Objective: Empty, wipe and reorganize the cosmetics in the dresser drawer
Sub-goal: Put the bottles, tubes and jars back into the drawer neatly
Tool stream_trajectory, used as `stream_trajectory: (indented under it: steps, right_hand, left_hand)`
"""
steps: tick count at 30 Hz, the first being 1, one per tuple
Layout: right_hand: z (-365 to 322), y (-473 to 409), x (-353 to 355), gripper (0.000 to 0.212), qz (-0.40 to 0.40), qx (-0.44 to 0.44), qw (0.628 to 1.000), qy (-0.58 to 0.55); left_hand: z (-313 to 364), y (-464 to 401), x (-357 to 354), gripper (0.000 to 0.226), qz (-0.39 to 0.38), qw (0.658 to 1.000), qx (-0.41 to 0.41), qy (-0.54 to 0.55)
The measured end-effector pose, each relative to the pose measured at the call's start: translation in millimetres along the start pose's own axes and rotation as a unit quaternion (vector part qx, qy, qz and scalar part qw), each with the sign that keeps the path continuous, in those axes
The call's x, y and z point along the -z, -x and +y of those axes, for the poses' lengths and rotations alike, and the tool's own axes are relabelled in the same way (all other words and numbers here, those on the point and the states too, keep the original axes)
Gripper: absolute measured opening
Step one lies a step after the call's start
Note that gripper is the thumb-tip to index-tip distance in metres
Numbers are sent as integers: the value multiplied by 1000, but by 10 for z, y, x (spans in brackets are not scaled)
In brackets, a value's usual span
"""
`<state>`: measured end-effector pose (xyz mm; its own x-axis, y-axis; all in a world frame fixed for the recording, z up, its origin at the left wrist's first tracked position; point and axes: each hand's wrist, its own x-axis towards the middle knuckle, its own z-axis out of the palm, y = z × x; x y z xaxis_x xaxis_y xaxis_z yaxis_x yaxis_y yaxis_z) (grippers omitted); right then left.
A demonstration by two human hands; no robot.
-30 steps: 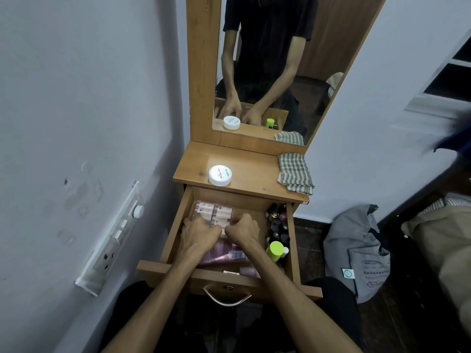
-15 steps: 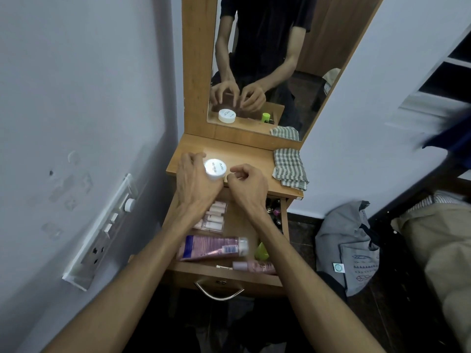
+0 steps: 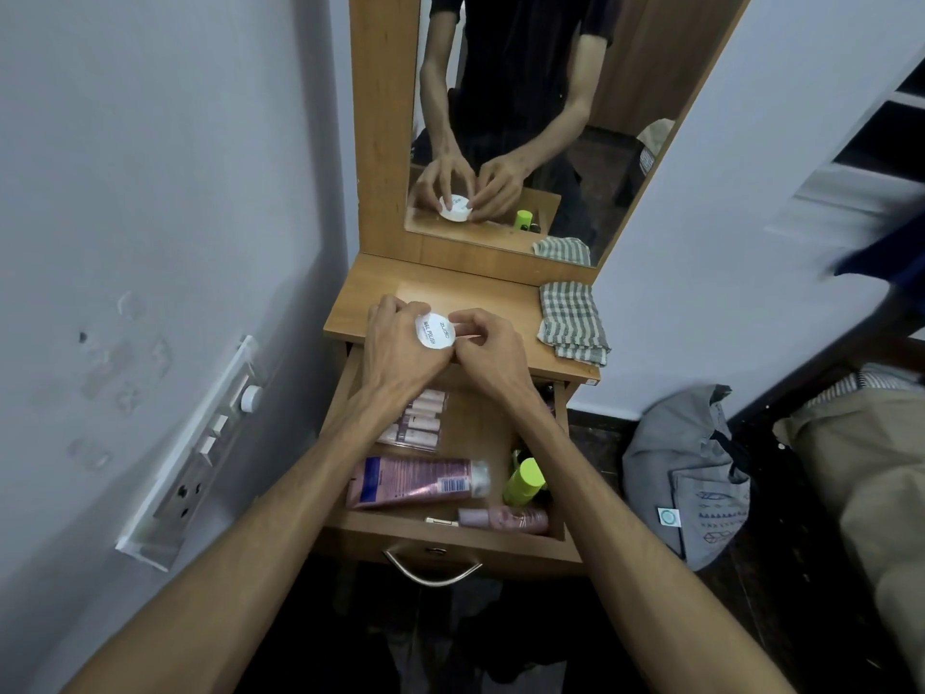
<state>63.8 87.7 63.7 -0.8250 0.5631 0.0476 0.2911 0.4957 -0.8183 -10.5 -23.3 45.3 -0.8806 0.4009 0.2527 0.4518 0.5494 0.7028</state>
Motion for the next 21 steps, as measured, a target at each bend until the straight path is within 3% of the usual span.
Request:
stream_trajectory:
  steps: [5,11,16,21]
  right_hand:
    - [175,161,267,28,-8,33,999,38]
    - [412,321,439,26,-56,54,984,163]
    - [545,369,401,32,-103,112,919,365]
    - [653,370,349,27,-148,134,871,449]
  left_hand:
    - [119,301,-86,59,6,999,-52,0]
    - [180,574,-342,46,-48,997,-54,-28]
    - [202,711,-560,45,-112,990,-44,-80]
    - [137,720,-743,42,-172,977,-33,-122]
